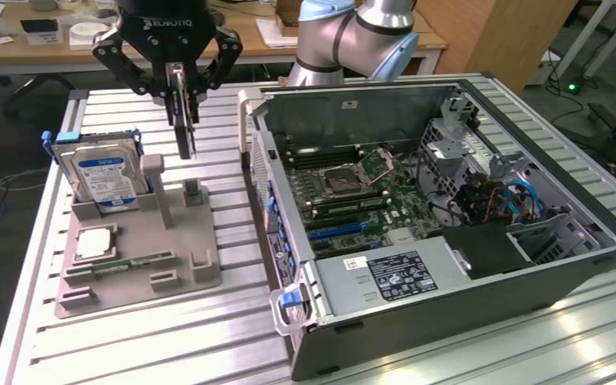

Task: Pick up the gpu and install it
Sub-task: 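Pick up the gpu and move the gpu toward the slot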

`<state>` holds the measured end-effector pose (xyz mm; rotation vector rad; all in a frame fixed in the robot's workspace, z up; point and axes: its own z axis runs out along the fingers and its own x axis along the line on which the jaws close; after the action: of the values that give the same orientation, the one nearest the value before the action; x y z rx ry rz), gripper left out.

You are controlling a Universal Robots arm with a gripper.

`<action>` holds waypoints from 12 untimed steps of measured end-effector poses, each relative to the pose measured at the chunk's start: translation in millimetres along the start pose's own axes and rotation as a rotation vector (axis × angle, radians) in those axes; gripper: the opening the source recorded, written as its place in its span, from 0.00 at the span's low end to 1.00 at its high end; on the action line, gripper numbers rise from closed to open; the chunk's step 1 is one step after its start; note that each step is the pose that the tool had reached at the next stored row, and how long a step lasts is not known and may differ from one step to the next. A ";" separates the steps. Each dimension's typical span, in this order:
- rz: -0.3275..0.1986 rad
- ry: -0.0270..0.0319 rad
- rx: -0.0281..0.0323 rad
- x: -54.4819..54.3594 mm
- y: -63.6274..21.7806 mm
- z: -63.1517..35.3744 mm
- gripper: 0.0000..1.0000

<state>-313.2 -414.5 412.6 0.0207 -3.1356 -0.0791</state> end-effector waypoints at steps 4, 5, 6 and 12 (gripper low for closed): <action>0.000 0.0000 -0.0001 -2.6 0.0 0.0 0.28; 0.000 0.0000 0.0000 -3.5 0.0 0.0 0.28; 0.000 0.0000 0.0000 -4.3 0.0 0.0 0.28; 0.000 0.0000 0.0000 -9.3 -0.1 0.0 0.28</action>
<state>-303.9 -414.5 412.5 0.0205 -3.1356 -0.0791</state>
